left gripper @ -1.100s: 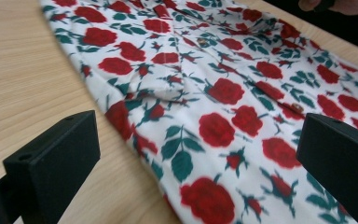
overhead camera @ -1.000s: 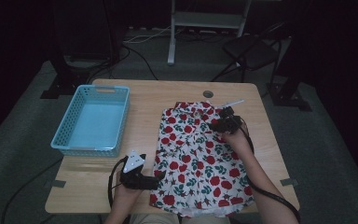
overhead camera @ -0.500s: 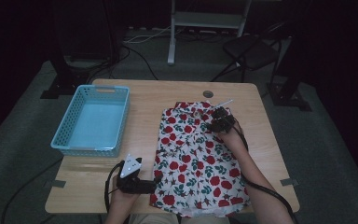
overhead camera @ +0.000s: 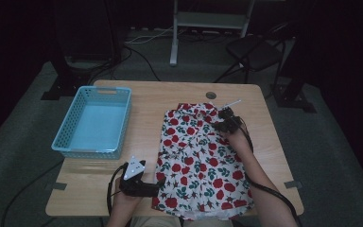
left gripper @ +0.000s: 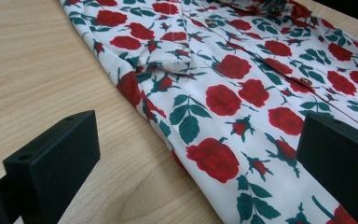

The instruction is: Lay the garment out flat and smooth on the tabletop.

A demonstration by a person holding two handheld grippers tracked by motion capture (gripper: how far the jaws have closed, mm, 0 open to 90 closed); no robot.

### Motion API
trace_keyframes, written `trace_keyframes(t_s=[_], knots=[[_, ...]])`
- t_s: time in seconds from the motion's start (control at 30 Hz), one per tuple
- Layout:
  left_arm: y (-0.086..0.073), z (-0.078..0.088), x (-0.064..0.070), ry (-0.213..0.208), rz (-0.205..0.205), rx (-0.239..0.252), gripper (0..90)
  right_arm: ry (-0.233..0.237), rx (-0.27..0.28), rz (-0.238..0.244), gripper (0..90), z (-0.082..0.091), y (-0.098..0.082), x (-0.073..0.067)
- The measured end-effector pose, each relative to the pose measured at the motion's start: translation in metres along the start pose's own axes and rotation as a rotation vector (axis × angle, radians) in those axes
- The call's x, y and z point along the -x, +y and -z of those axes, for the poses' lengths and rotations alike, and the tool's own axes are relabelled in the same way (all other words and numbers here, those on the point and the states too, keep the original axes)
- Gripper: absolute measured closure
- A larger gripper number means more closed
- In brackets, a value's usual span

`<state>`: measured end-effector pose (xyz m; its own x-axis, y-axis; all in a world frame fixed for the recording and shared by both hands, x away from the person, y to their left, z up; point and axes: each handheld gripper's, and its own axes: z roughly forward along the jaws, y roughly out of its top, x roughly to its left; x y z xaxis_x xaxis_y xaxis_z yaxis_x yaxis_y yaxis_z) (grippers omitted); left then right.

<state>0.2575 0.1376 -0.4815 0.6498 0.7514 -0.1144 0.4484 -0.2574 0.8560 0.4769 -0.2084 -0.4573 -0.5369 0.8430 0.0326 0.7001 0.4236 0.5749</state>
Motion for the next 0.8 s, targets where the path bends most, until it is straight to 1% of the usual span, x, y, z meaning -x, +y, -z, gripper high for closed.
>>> trace_keyframes(t_s=[0.07,0.13,0.17,0.23,0.27,0.33,0.43,0.6,0.7,0.8], knots=[[0.0,0.0,0.0,0.0,0.003,-0.006,0.2,-0.003,0.007,0.011,86.3,0.004,0.001,-0.001],[0.0,-0.001,-0.001,-0.001,0.008,-0.008,0.2,0.025,0.021,0.018,86.5,0.012,0.002,-0.001],[0.0,-0.001,-0.001,-0.001,0.008,-0.009,0.2,0.026,0.033,0.027,86.5,0.017,0.002,-0.002],[0.0,-0.001,-0.001,-0.002,0.008,-0.009,0.2,0.052,0.059,0.018,86.6,0.029,0.004,-0.001],[0.0,-0.001,-0.001,-0.001,0.008,-0.01,0.2,0.051,0.074,0.018,86.6,0.035,0.005,0.0],[0.001,-0.001,-0.001,-0.001,0.01,-0.013,0.2,0.032,0.094,0.015,86.6,0.046,0.007,0.004],[0.001,-0.002,-0.001,-0.009,0.019,-0.016,0.2,-0.011,0.116,-0.011,86.6,0.062,0.007,0.015],[0.001,-0.001,-0.002,-0.009,0.023,-0.016,0.2,-0.091,0.146,-0.087,86.5,0.084,-0.001,0.041],[0.001,-0.002,-0.002,-0.009,0.022,-0.015,0.2,-0.115,0.171,-0.145,86.6,0.092,-0.01,0.058],[0.001,-0.002,-0.002,-0.007,0.02,-0.022,0.2,-0.138,0.174,-0.188,86.6,0.096,-0.018,0.072]])
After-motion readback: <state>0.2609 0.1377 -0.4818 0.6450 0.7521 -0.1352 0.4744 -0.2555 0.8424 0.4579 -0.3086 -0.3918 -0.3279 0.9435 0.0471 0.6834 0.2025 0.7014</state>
